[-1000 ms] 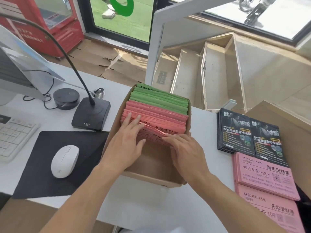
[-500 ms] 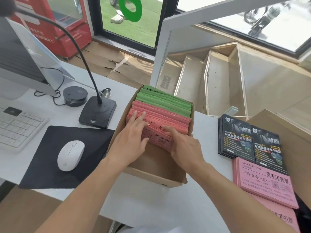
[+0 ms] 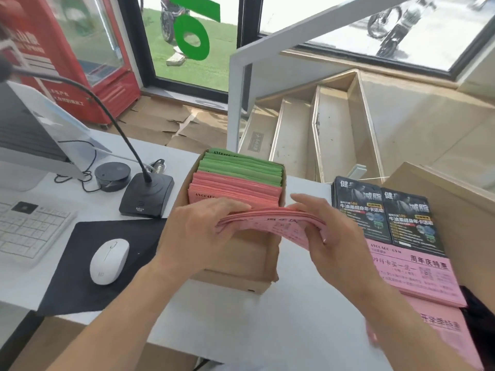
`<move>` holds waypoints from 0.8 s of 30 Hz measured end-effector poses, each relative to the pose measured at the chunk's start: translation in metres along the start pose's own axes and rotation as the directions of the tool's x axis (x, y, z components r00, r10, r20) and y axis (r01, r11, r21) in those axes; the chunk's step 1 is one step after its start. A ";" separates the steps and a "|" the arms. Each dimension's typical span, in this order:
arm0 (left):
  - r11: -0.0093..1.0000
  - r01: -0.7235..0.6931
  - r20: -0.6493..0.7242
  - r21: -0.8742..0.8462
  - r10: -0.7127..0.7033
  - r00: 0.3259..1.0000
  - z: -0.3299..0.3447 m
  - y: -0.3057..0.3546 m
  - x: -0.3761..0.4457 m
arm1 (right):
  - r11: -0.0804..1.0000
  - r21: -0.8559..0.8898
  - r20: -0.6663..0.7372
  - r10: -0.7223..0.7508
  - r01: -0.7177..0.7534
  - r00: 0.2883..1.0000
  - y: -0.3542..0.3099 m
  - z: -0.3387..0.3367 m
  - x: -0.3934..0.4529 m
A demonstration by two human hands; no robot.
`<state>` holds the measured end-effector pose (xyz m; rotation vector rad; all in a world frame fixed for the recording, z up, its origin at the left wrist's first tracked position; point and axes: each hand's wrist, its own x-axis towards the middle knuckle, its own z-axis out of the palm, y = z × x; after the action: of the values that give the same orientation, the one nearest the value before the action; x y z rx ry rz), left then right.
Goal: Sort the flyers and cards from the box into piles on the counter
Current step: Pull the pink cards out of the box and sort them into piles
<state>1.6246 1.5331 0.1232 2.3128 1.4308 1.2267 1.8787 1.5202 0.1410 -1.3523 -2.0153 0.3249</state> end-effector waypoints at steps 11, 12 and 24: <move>0.981 -0.162 0.318 -0.110 0.190 0.929 0.092 0.101 -0.021 | 0.943 0.090 0.032 0.318 -0.320 0.947 0.072 -0.079 -0.132; 0.979 -0.165 0.340 -0.119 0.197 0.920 0.098 0.106 -0.024 | 0.934 0.093 0.046 0.342 -0.345 0.939 0.075 -0.084 -0.142; 0.977 -0.139 0.422 -0.164 0.197 0.885 0.161 0.129 -0.085 | 0.869 0.016 0.162 0.485 -0.494 0.859 0.102 -0.091 -0.224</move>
<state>1.8080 1.4403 0.0373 2.4527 0.9853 0.7336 2.0632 1.3503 0.0634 -1.8450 -1.7315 0.7304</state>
